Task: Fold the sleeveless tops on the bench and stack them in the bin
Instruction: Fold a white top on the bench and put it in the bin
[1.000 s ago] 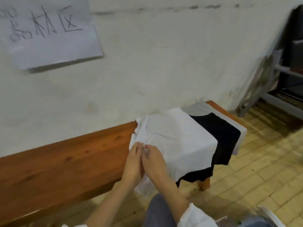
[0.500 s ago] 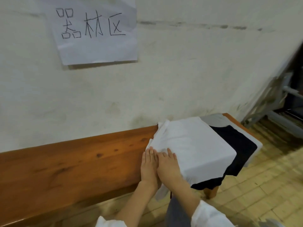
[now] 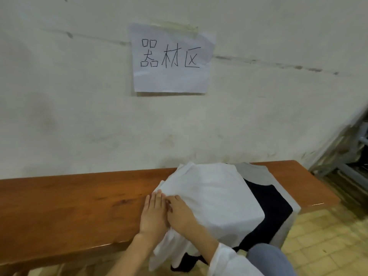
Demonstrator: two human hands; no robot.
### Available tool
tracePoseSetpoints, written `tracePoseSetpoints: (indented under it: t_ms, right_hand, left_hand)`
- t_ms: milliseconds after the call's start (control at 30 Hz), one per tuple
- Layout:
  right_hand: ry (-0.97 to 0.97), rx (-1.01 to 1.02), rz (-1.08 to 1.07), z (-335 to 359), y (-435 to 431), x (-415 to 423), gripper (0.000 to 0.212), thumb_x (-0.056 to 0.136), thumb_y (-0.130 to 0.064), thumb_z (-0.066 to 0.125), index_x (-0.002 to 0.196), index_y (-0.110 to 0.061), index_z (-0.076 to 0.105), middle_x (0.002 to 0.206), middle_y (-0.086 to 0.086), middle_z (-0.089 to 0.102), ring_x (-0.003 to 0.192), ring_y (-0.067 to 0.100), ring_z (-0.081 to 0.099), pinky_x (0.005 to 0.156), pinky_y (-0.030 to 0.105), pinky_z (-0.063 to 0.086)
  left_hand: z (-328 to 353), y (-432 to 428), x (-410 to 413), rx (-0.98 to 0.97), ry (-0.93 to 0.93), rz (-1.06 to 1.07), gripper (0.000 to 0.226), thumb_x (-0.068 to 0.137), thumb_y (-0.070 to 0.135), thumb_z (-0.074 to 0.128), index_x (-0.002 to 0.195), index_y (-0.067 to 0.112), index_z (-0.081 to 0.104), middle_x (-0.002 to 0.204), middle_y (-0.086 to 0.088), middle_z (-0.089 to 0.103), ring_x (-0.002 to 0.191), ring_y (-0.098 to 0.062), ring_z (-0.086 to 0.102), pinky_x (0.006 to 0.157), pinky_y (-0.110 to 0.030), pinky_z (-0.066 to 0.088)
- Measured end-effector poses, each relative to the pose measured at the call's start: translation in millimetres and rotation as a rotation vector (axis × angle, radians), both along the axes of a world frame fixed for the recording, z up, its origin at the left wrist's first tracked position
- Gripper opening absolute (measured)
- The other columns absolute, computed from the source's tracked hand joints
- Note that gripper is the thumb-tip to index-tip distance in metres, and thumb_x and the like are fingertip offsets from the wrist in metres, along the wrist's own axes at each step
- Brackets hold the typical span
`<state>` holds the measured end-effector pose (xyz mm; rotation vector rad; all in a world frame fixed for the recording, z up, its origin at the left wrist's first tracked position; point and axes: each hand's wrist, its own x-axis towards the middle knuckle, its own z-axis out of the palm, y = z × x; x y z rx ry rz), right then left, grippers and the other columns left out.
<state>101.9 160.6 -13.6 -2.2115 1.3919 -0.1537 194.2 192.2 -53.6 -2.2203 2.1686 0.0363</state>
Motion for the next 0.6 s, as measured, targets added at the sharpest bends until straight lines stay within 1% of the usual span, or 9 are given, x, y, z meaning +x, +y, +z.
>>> tracePoseSetpoints:
  t_ms: [33,67,167,267,333,400,467,500,600]
  right_hand:
    - [-0.061,0.041,-0.015,1,-2,-7,0.038,0.097,-0.017,0.042,0.135,-0.011,0.047,0.135,0.006,0.050,0.124,0.019,0.047,0.108,0.024,0.031]
    - [-0.098,0.046,-0.042,2,-7,-19,0.037,0.096,-0.017,0.044,0.133,-0.012,0.049,0.133,0.005,0.051,0.122,0.018,0.048,0.105,0.022,0.032]
    - [-0.113,-0.044,-0.205,0,-30,-75,0.036,0.095,-0.012,0.047,0.131,-0.012,0.052,0.133,0.005,0.051,0.122,0.022,0.049,0.103,0.022,0.032]
    - [-0.089,-0.131,-0.441,-3,-56,-150,0.034,0.096,-0.011,0.046,0.130,-0.008,0.053,0.133,0.010,0.050,0.124,0.028,0.047,0.104,0.031,0.035]
    - [-0.011,-0.188,-0.585,-7,-72,-197,0.036,0.098,-0.013,0.041,0.132,-0.005,0.050,0.137,0.012,0.049,0.128,0.028,0.043,0.108,0.035,0.033]
    - [0.135,-0.144,-0.643,-14,-87,-235,0.043,0.102,-0.021,0.033,0.142,-0.008,0.039,0.149,0.011,0.037,0.140,0.028,0.028,0.115,0.041,0.022]
    - [0.206,-0.008,-0.605,-20,-96,-254,0.049,0.104,-0.032,0.023,0.151,-0.020,0.021,0.159,0.002,0.014,0.147,0.027,0.008,0.117,0.047,0.009]
    - [0.208,0.045,-0.576,-24,-102,-264,0.050,0.103,-0.036,0.020,0.152,-0.026,0.015,0.160,-0.002,0.006,0.147,0.027,0.002,0.116,0.049,0.005]
    - [0.187,0.089,-0.516,-25,-125,-280,0.049,0.104,-0.037,0.017,0.152,-0.032,0.010,0.161,-0.005,0.000,0.147,0.025,-0.003,0.116,0.050,0.000]
  left_hand:
    - [3,1,1,-0.013,-0.016,0.000,0.050,0.079,0.023,0.053,0.122,-0.002,0.062,0.132,-0.021,0.055,0.121,-0.034,0.055,0.114,-0.047,0.022]
    - [7,2,1,-0.024,0.015,0.026,0.047,0.081,0.021,0.057,0.122,0.000,0.062,0.132,-0.019,0.056,0.121,-0.032,0.056,0.110,-0.048,0.032]
    - [15,-6,-10,-0.071,0.104,0.132,0.047,0.097,0.020,0.037,0.143,0.008,0.036,0.150,-0.011,0.034,0.139,-0.028,0.030,0.117,-0.046,0.015]
    - [22,-23,-44,-0.139,0.096,0.128,0.041,0.098,0.022,0.034,0.138,0.017,0.039,0.151,-0.008,0.027,0.141,-0.026,0.020,0.118,-0.044,0.008]
    - [23,-34,-76,-0.099,0.183,0.042,0.043,0.099,0.023,0.035,0.142,0.018,0.035,0.156,-0.008,0.018,0.144,-0.026,0.015,0.119,-0.039,0.006]
    - [20,-50,-118,-0.133,0.276,-0.047,0.037,0.095,0.021,0.043,0.132,0.016,0.050,0.152,-0.007,0.031,0.139,-0.023,0.029,0.115,-0.034,0.019]
    - [17,-66,-158,-0.186,0.321,-0.099,0.027,0.082,0.025,0.058,0.107,0.019,0.067,0.134,-0.004,0.053,0.121,-0.020,0.053,0.101,-0.033,0.041]
    - [18,-76,-180,-0.169,0.325,-0.123,0.030,0.082,0.029,0.058,0.109,0.019,0.066,0.133,-0.004,0.054,0.120,-0.021,0.053,0.100,-0.037,0.041]
    - [12,-108,-233,0.080,0.325,-0.097,0.058,0.094,0.055,0.023,0.145,0.027,0.027,0.156,-0.009,0.015,0.143,-0.035,0.009,0.107,-0.065,0.004]
